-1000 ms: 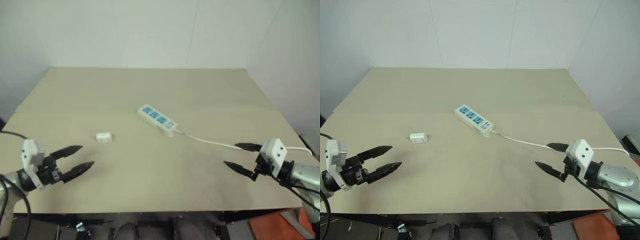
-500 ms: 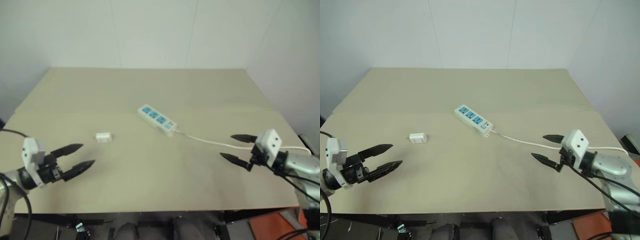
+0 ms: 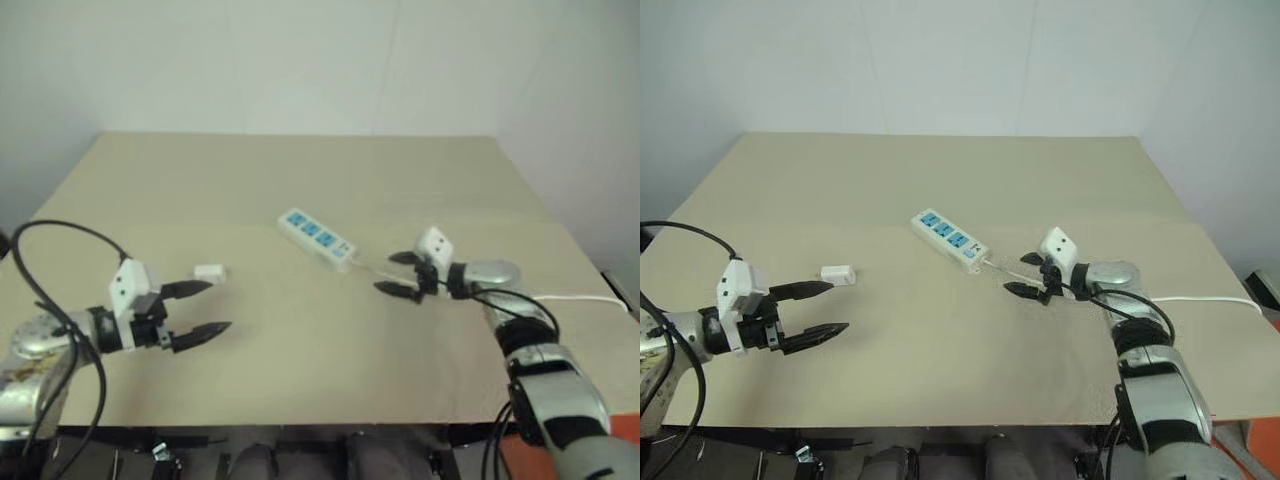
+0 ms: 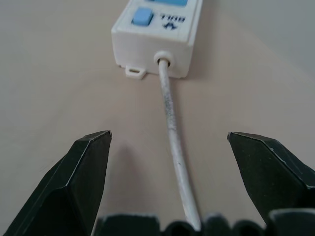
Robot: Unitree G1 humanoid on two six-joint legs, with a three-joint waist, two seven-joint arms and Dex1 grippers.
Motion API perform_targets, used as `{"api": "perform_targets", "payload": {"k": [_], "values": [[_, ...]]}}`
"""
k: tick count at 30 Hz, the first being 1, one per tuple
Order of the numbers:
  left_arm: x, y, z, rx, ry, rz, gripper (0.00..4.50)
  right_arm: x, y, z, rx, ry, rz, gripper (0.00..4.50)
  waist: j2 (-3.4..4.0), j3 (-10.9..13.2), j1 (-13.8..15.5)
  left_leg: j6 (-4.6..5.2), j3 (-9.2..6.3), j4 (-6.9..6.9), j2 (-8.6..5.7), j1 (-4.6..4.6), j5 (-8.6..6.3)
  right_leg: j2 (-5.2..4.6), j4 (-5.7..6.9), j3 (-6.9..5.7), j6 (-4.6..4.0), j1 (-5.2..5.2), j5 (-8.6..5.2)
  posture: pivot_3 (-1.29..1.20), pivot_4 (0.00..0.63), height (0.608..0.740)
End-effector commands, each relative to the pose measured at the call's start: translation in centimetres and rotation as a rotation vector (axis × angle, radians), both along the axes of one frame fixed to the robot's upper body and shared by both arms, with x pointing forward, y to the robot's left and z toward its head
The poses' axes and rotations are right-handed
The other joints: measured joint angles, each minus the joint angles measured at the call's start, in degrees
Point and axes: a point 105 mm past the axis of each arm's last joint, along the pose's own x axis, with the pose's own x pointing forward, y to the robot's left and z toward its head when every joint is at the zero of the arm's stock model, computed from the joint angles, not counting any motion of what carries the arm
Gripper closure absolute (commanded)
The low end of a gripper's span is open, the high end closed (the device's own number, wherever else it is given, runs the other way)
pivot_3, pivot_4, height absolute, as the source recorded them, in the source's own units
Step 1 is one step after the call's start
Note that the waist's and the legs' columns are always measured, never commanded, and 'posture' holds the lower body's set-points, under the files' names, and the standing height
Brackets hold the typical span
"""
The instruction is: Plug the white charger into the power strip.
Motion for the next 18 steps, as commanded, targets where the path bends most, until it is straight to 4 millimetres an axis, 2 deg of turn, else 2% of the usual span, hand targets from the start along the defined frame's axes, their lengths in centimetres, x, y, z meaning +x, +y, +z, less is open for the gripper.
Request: {"api": "perform_targets", "payload": {"k": [1,12,18], "values": [[-0.8,-1.0,1.0,0.017,-0.038,-0.038,0.00,0.2,-0.5,-0.3,-0.075,0.002,0.010,0.65,0.00,0.0,0.0,0.00,0.00,0.00,-0.01,0.00,0.00,-0.01,0.00,0.00,0.00,0.01,0.00,0.00,0.150,0.740],[-1.4,-1.4,0.5,0.009,-0.031,-0.036,0.00,0.1,0.7,-0.9,-0.105,-0.026,0.061,4.48,0.00,0.0,-0.3,0.00,0.00,0.00,0.01,0.18,0.00,0.04,0.03,0.02,0.01,0.13,0.00,0.00,0.150,0.740],[-1.3,-1.2,0.8,0.015,-0.029,-0.051,0.00,-0.8,1.3,-0.7,-0.083,-0.062,0.112,4.48,0.00,0.0,-0.8,0.00,-0.01,0.00,0.02,0.15,0.00,0.05,0.03,0.02,0.00,0.11,0.00,0.00,0.150,0.740]]}}
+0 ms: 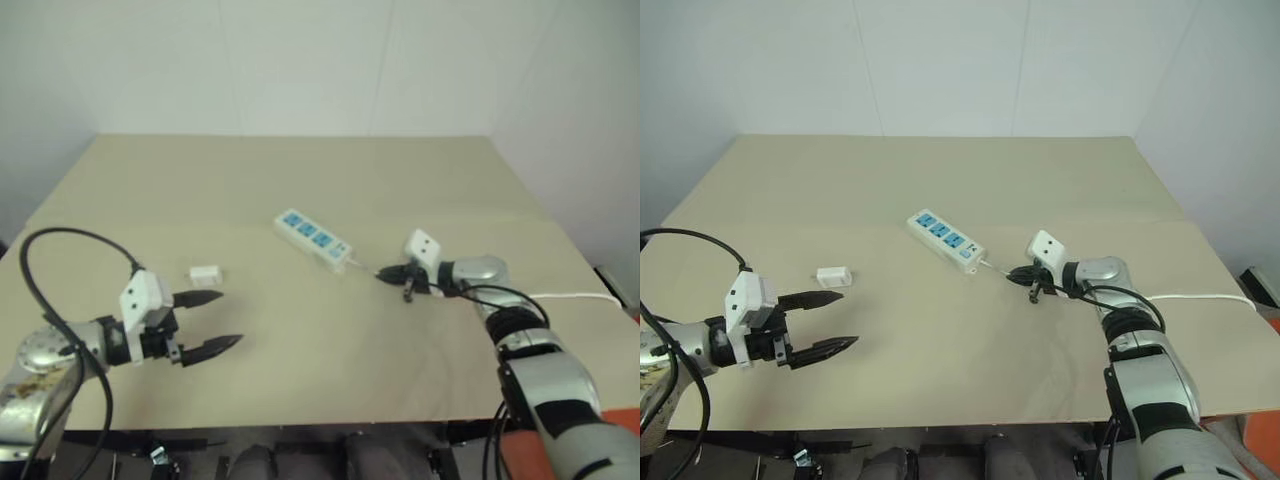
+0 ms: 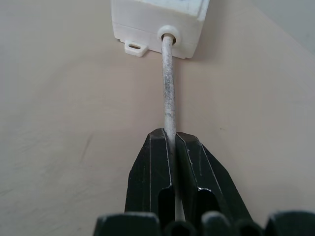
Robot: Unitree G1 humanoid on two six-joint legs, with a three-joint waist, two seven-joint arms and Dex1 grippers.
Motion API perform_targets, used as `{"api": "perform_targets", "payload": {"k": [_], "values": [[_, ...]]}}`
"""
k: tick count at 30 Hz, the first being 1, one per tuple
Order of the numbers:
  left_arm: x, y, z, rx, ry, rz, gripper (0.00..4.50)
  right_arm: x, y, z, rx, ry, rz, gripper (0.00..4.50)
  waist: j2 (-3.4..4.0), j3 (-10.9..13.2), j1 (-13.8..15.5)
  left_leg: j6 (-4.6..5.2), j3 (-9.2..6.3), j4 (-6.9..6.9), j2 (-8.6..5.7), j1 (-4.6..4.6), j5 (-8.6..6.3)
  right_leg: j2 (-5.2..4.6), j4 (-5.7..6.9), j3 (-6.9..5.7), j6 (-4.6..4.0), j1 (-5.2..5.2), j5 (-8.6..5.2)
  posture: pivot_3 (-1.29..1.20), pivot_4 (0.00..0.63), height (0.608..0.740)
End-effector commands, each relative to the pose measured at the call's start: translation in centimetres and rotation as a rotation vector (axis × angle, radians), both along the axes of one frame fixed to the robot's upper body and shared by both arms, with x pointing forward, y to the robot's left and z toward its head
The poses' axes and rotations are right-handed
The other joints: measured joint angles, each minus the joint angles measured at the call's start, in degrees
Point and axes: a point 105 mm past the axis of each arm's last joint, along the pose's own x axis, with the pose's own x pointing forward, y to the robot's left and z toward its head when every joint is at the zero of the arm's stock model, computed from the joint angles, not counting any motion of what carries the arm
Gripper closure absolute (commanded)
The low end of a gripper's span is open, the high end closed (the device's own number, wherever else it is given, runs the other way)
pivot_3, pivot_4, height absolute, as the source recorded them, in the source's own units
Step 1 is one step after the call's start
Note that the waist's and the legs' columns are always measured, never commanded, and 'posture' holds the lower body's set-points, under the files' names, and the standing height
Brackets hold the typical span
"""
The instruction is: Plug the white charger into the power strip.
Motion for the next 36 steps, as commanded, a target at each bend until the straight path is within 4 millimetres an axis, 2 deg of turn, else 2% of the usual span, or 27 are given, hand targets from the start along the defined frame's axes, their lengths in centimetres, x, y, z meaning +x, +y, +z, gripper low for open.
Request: {"api": "perform_targets", "payload": {"k": [1,3,8,11,13,21,26,32,36], "values": [[0.2,0.3,1.1,0.010,-0.043,-0.008,0.00,-1.4,0.5,-0.2,-0.004,-0.032,0.080,4.48,0.00,0.0,0.0,0.00,-0.02,0.00,0.00,0.00,0.00,0.00,0.00,-0.01,0.00,0.00,0.00,0.00,0.150,0.740],[0.3,0.3,1.2,0.009,-0.046,-0.006,0.00,-2.2,0.2,-0.2,-0.018,-0.045,0.108,4.48,0.00,0.0,0.0,0.00,-0.02,0.00,0.00,-0.01,0.00,0.00,0.00,-0.01,0.01,0.00,-0.01,0.00,0.150,0.740],[0.4,0.2,1.2,0.003,-0.045,-0.020,0.00,-6.4,-1.7,0.7,-0.043,-0.093,0.181,4.48,0.02,0.0,0.9,0.00,-0.03,0.00,-0.01,-0.06,0.00,-0.02,-0.01,-0.03,0.15,-0.02,-0.09,0.00,0.150,0.740],[0.7,0.0,1.1,-0.001,-0.028,-0.032,0.00,-8.1,-1.9,0.2,-0.052,-0.089,0.189,4.48,0.01,0.0,1.1,0.00,0.00,0.00,-0.01,-0.04,0.00,-0.03,-0.01,-0.02,0.36,-0.01,-0.22,0.00,0.150,0.740],[0.9,-0.2,1.1,-0.002,-0.029,-0.042,0.00,-8.7,-1.7,-0.1,-0.030,-0.028,0.182,4.48,0.01,0.0,0.8,0.00,0.00,0.01,-0.01,0.00,0.00,-0.02,0.00,-0.02,0.42,0.00,-0.22,0.00,0.150,0.740],[1.2,-0.1,1.1,0.015,-0.028,-0.051,0.00,-9.3,-0.8,0.4,0.037,-0.079,0.112,1.85,0.01,0.0,0.7,0.00,0.00,0.00,-0.01,-0.06,0.00,0.06,0.00,0.05,0.39,-0.11,-0.22,0.00,0.150,0.740],[1.4,-0.3,1.5,0.013,-0.042,-0.057,0.00,-8.6,0.1,1.8,0.144,-0.184,0.001,0.07,0.01,0.0,0.9,0.00,-0.01,0.00,-0.02,-0.07,0.00,0.04,0.00,0.02,0.40,-0.10,-0.21,0.00,0.150,0.740],[1.2,-0.2,1.2,0.029,-0.037,-0.049,0.00,-8.6,0.5,3.2,0.338,-0.213,-0.160,0.03,0.01,0.0,0.8,0.00,-0.02,0.00,0.00,-0.10,0.00,0.04,-0.01,0.02,0.41,-0.11,-0.21,0.00,0.150,0.740],[1.2,-0.1,0.7,0.069,-0.026,-0.050,0.00,-9.2,1.9,3.2,0.419,-0.191,-0.217,0.03,0.01,0.0,0.8,0.00,-0.02,0.00,0.00,-0.11,0.00,0.03,-0.01,0.01,0.40,-0.13,-0.21,0.00,0.150,0.740]]}}
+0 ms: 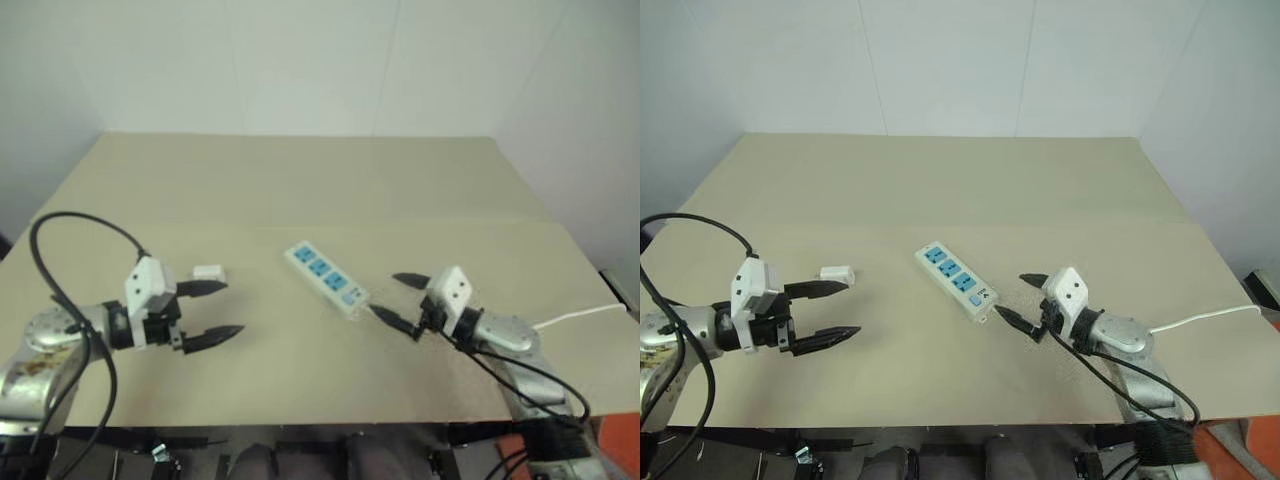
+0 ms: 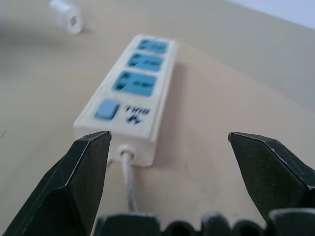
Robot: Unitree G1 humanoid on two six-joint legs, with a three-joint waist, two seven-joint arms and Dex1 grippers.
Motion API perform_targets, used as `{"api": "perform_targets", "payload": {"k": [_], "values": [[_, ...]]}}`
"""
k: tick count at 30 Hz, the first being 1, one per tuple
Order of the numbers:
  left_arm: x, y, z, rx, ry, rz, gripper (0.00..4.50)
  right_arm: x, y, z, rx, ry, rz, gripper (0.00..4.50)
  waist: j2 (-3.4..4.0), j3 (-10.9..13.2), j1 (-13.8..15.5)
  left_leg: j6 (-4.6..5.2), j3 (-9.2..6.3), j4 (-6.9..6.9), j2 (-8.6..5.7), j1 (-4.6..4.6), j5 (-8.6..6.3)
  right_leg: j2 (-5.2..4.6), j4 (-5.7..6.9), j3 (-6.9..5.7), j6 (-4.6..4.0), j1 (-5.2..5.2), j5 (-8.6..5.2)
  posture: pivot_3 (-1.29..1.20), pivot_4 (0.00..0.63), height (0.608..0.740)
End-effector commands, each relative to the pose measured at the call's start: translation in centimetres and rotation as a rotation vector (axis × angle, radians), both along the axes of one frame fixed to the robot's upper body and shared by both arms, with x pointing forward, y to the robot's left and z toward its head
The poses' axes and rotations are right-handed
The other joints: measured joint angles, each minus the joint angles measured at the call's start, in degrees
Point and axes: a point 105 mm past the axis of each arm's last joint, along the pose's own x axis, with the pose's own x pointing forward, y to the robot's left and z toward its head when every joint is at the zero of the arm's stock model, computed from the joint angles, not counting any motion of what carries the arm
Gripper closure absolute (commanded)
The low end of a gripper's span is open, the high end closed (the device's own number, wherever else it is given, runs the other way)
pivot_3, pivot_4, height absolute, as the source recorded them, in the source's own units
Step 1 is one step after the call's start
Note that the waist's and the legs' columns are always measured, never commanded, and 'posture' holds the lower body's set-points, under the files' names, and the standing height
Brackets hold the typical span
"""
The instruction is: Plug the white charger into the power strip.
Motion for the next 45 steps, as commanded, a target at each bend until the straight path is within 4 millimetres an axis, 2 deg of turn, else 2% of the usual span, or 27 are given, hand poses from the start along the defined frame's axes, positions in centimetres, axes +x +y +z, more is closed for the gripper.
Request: {"api": "perform_targets", "payload": {"k": [1,5,11,18,24,31,35,40,45], "values": [[-0.1,-0.2,0.4,0.054,-0.033,-0.023,0.00,-0.6,1.1,1.4,0.069,-0.038,-0.026,0.03,0.00,0.0,0.0,0.00,0.00,0.00,0.00,0.01,0.00,0.00,0.01,0.00,0.00,0.01,0.00,0.00,0.150,0.740],[0.3,-0.8,0.9,0.021,-0.059,-0.026,0.00,-1.0,2.4,1.1,0.095,-0.011,-0.001,0.03,0.00,0.0,0.0,0.00,0.01,0.00,0.00,0.04,0.00,0.00,0.01,0.00,0.00,0.02,0.00,0.00,0.150,0.740],[0.1,-0.9,-0.3,0.074,-0.046,-0.019,0.00,-1.5,3.7,0.6,0.082,0.025,0.030,0.03,0.00,0.0,-0.1,0.00,0.01,0.00,0.00,-0.01,0.00,0.00,0.00,-0.01,-0.02,-0.01,-0.02,0.00,0.150,0.740],[-0.2,-1.4,0.0,0.074,-0.062,-0.024,0.00,-0.9,3.9,-0.2,0.056,0.052,0.001,0.03,0.00,0.0,0.0,0.00,0.00,0.00,0.00,0.00,0.00,0.00,0.00,-0.01,-0.01,0.00,-0.02,0.00,0.150,0.740],[-0.3,-0.8,-0.4,0.101,-0.053,-0.007,0.00,-0.6,4.4,-1.1,0.026,0.068,0.006,0.03,0.00,0.0,-0.1,0.00,0.00,0.00,0.00,-0.01,0.00,0.00,-0.01,-0.01,-0.02,-0.02,-0.02,0.00,0.150,0.740],[-0.1,-0.9,-0.6,0.099,-0.052,-0.008,0.00,-0.4,6.0,-1.6,0.036,0.079,0.035,0.03,0.00,0.0,-0.2,0.00,0.00,0.00,0.02,0.01,0.00,0.01,0.00,-0.01,-0.02,-0.02,-0.02,0.00,0.150,0.740],[0.1,-0.9,-0.7,0.093,-0.053,0.002,0.00,0.2,6.9,-2.0,0.069,0.093,-0.009,0.03,0.00,0.0,-0.2,0.00,0.00,-0.01,0.02,0.00,0.00,0.01,0.00,-0.01,-0.03,-0.03,-0.03,0.00,0.150,0.740],[0.3,-0.9,-0.7,0.071,-0.053,0.025,0.00,0.3,6.7,-3.0,0.038,0.090,-0.037,0.03,0.00,0.0,-0.1,0.00,0.00,-0.01,0.01,-0.01,0.00,-0.01,-0.01,-0.02,-0.03,-0.02,-0.02,0.00,0.150,0.740],[0.5,-1.0,-0.7,0.079,-0.051,0.014,0.00,-0.1,6.5,-3.1,0.040,0.067,-0.015,0.03,0.00,0.0,-0.1,0.00,0.00,-0.01,0.01,0.00,0.00,-0.01,0.00,-0.03,-0.03,-0.02,-0.02,0.00,0.150,0.740]]}}
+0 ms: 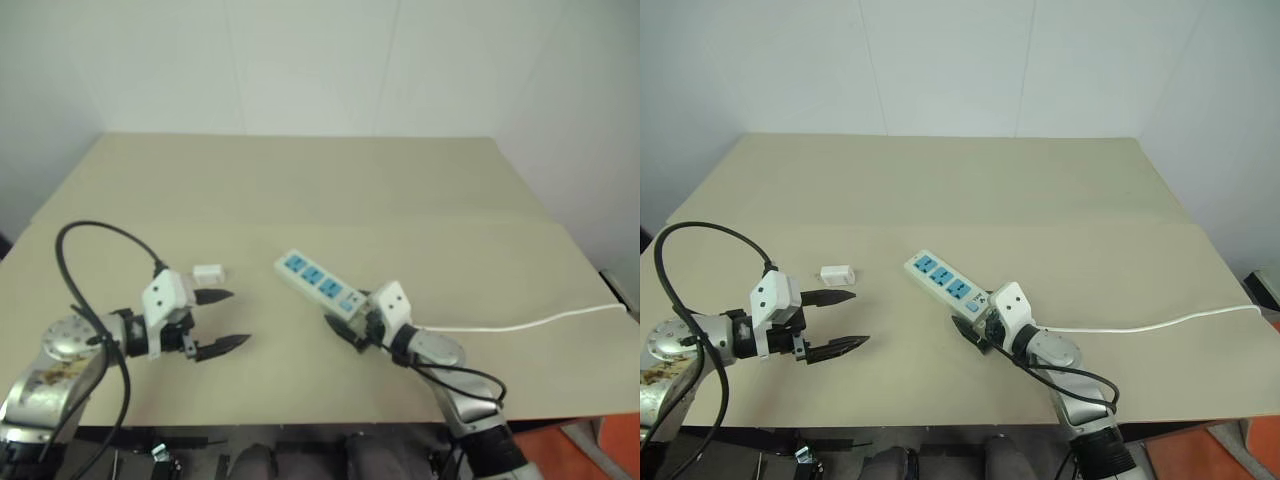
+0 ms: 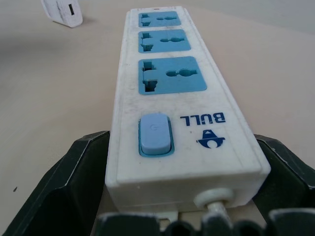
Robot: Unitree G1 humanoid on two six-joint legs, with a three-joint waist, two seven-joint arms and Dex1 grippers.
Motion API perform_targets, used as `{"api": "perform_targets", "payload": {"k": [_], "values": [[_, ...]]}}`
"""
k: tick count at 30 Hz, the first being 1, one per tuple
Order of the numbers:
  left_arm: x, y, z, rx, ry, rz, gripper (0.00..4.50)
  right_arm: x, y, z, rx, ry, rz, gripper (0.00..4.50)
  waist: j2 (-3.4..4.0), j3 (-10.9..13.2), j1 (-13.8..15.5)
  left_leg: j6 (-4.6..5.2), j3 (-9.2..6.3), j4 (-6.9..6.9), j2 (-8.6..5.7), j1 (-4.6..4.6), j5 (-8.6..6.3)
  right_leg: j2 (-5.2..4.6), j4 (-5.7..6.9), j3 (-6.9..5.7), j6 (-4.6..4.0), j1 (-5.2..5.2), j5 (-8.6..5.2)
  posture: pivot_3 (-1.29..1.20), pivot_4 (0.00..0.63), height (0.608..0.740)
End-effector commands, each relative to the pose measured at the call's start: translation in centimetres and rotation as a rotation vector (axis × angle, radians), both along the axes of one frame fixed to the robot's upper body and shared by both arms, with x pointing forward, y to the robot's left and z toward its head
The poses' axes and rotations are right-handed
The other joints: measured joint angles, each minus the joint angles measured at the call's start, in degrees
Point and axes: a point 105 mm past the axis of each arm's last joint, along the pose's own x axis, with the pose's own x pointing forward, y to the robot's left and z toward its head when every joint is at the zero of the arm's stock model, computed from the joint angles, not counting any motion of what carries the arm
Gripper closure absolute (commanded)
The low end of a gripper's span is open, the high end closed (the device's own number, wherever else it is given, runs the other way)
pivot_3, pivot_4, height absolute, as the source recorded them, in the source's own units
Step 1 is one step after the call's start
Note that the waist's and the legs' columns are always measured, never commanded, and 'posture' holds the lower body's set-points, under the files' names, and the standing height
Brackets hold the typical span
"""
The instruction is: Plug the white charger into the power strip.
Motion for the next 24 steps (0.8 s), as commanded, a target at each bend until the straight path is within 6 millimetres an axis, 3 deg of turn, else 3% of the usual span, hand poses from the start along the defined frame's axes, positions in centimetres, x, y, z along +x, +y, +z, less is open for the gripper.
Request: {"api": "perform_targets", "payload": {"k": [1,17,21,24], "values": [[0.3,-0.2,0.8,0.008,-0.032,-0.014,0.00,-0.3,-0.2,0.8,0.017,-0.052,0.022,0.03,0.00,0.0,0.0,0.00,0.00,0.00,0.00,0.00,0.00,0.00,0.00,0.00,0.00,0.00,0.00,0.00,0.150,0.740],[0.7,-0.5,0.7,-0.005,-0.033,-0.026,0.00,-0.1,-1.3,0.6,0.053,-0.036,0.011,0.03,0.00,0.0,0.0,0.00,-0.01,0.00,0.00,0.00,0.00,0.00,0.00,0.00,0.00,0.01,0.00,0.00,0.150,0.740],[0.6,-0.6,0.7,-0.006,-0.035,-0.026,0.00,-0.4,-1.0,0.3,0.044,-0.038,0.038,0.93,0.00,0.0,0.0,0.00,-0.01,0.00,0.00,0.00,0.00,0.00,0.00,0.00,0.00,0.02,0.00,0.00,0.150,0.740],[0.8,-1.0,1.1,-0.013,-0.052,-0.039,0.00,-0.4,-0.8,0.2,0.054,-0.027,0.045,1.07,-0.01,0.0,0.0,0.00,-0.01,0.00,0.00,0.01,0.00,0.00,0.00,-0.01,0.00,0.02,0.00,0.00,0.150,0.740]]}}
